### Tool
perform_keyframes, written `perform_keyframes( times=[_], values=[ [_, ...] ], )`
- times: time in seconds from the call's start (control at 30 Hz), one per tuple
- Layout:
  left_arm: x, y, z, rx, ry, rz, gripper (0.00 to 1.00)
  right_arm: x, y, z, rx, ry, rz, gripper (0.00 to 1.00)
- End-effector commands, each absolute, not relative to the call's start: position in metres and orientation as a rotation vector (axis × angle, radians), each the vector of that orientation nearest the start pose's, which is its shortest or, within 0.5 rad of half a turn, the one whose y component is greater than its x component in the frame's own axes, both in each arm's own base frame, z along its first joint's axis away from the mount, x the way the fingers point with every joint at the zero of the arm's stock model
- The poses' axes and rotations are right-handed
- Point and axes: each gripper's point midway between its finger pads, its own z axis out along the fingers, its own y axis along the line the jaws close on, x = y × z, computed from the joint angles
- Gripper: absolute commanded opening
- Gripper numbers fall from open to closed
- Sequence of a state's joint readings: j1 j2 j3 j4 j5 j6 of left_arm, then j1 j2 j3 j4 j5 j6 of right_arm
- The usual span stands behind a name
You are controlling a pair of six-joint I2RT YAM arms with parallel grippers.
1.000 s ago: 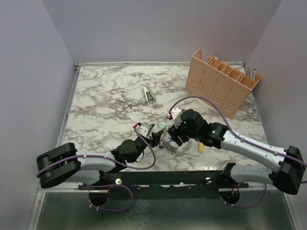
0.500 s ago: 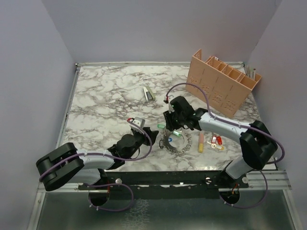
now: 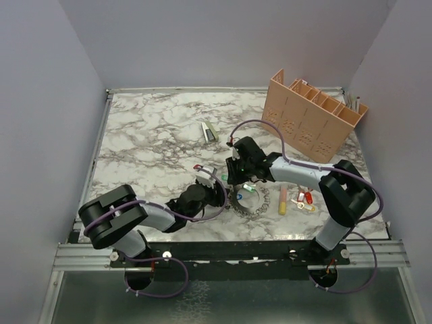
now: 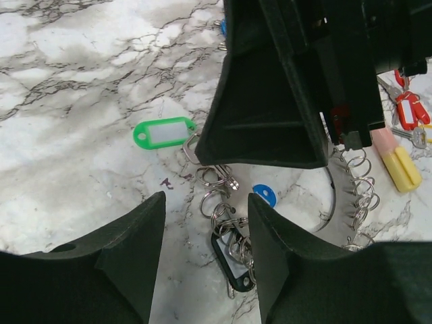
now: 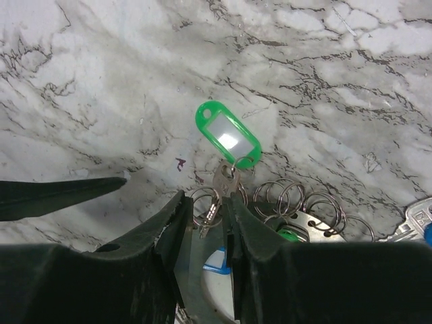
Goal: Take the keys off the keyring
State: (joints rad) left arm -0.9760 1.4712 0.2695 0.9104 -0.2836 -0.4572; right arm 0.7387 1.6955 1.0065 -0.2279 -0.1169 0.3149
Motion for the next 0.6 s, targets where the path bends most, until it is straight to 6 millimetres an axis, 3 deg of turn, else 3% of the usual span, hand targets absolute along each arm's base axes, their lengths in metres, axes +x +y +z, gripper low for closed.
perform_keyframes(
  times=[0.0, 0.27, 0.57],
  values=[
    [0.235, -0.301, 0.060, 0.300, 1.901, -0.767, 0.52, 0.277, 0.306, 0.044, -0.542, 2.512, 0.648, 0.31],
    [0.232, -0.308, 0.028, 0.307, 1.984, -0.771, 0.49, 0.269, 0.302, 0.034, -0.508, 2.573, 0.649, 0.27],
    [0.224, -0.308, 0.021, 0.294, 2.007, -0.816, 0.37, 0.260, 0.289, 0.047, -0.474, 2.571, 0.628, 0.33]
  ],
)
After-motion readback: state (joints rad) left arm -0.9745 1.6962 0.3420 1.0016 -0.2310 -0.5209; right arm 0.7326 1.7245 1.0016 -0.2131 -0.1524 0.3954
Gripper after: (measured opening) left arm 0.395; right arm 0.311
